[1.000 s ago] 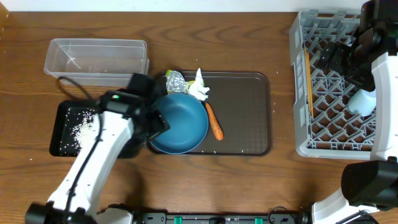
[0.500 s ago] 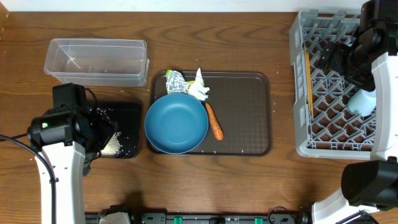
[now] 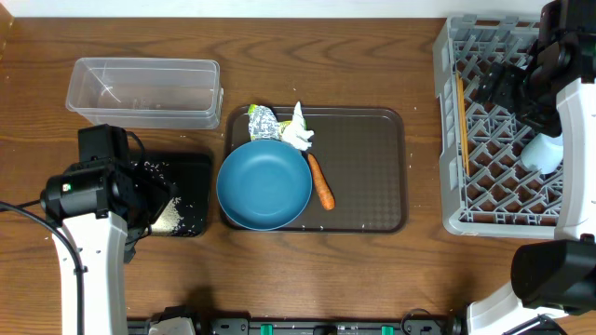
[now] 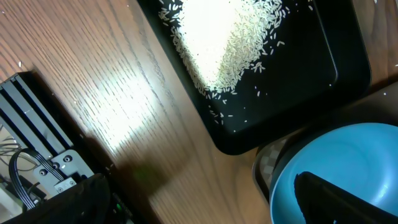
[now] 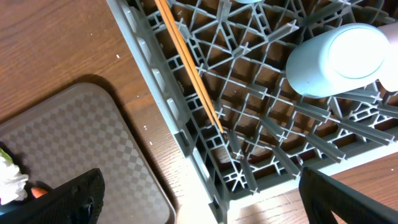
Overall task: Sort waste into correct bins and load items into the dishwasher rack
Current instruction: 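Move the right gripper from the rack to the light blue bowl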
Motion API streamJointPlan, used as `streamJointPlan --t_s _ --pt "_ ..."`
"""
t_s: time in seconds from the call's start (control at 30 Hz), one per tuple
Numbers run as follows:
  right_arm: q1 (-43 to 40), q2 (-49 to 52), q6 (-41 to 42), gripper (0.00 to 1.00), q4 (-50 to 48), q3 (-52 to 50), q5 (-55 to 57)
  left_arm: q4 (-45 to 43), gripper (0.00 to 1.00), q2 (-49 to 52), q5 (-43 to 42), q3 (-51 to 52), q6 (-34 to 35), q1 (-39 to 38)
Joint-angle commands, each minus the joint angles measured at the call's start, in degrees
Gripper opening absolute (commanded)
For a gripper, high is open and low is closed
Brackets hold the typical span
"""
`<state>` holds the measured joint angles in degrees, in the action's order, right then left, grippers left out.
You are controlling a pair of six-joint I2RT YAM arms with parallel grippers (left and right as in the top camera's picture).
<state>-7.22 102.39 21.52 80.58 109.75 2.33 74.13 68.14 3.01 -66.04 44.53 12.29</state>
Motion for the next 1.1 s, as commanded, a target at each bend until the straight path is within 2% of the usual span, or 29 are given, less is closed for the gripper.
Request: streamJointPlan --t_s 0.0,0.13,0.3,0.4,0.5,0.57,0.67,0.87,1.07 --pt "-0.1 0.3 0.9 0.99 0.0 0.0 0.0 0.2 0.98 0.1 0.7 -0.9 -0.8 0.3" --pt "-0.1 0.3 5.0 0.99 -1.5 0.0 -5.0 0.2 0.98 0.1 0.7 -0.9 -0.8 0.3" --pt "-0.1 0.3 5.9 0.99 -0.9 0.0 -10.7 0.2 0.98 0.1 0.7 -0.9 -0.8 0.3" --pt "0.1 0.3 5.6 0.99 1.7 0.0 -21.2 0.2 0.98 0.1 0.7 -0.9 -0.8 0.3" --pt "2.2 0.3 -1.3 0.99 1.0 0.0 -32.7 0.2 0.98 0.1 0.7 -0.9 -0.8 0.3" --pt "5.4 0.3 -8.3 0.99 1.0 0.0 -35.2 0.2 0.98 0.1 0.7 -0.9 -0.8 0.3" --pt "12.7 0.3 -14.3 0.99 2.8 -0.1 -29.6 0.2 0.98 0.1 0.7 -0.9 -0.8 0.3" --pt "29.3 0.8 -14.3 0.99 2.3 -0.2 -10.2 0.2 0.98 0.1 0.7 -0.9 -0.8 0.3" --pt "43.1 4.6 -15.9 0.97 -1.4 -0.2 -9.1 0.2 0.98 0.1 0.7 -0.9 -0.7 0.3"
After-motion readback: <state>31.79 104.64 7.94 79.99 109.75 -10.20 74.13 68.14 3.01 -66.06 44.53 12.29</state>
